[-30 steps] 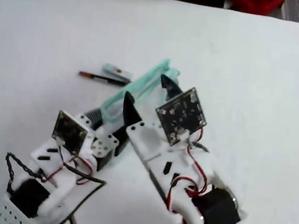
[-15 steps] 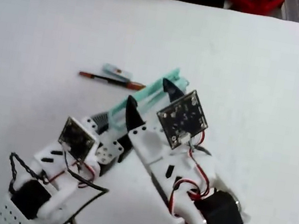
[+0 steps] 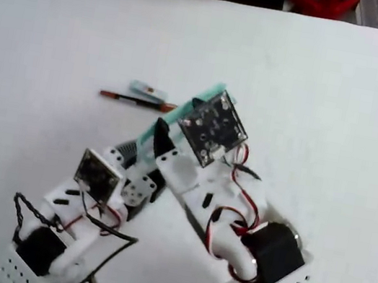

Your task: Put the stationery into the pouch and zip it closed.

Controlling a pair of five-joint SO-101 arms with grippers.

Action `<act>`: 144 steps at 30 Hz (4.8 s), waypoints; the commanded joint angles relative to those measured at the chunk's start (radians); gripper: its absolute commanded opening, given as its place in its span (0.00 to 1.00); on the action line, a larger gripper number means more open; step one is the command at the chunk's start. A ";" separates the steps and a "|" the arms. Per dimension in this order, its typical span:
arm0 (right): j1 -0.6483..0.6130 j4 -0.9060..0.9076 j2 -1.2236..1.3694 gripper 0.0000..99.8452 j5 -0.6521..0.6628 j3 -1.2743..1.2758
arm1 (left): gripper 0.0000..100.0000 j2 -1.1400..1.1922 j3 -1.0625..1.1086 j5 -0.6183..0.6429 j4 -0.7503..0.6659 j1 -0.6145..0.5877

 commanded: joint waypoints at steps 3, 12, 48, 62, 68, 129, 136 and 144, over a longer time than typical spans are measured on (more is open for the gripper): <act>-0.021 0.045 0.036 0.18 0.012 -0.077 | 0.04 -0.008 -0.005 -0.026 -0.032 0.018; 0.139 0.087 -0.108 0.24 0.012 -0.275 | 0.02 -0.010 -0.091 -0.026 -0.006 -0.042; 0.053 0.156 0.997 0.24 0.721 -0.388 | 0.02 -0.010 -0.387 -0.255 0.269 -1.167; -0.021 0.176 1.274 0.24 1.011 -0.608 | 0.02 -0.010 -0.284 -0.255 0.204 -1.230; -0.039 0.302 1.392 0.24 1.031 -0.750 | 0.02 -0.010 -0.284 -0.253 0.204 -1.227; 0.216 0.496 0.676 0.02 0.641 -0.893 | 0.02 -0.010 -0.244 0.072 0.232 -0.690; 0.334 0.501 0.443 0.02 0.400 -0.891 | 0.03 -0.010 -0.244 0.175 0.224 -0.283; 0.401 0.522 0.334 0.02 0.147 -0.885 | 0.03 -0.010 -0.140 -0.014 0.199 0.033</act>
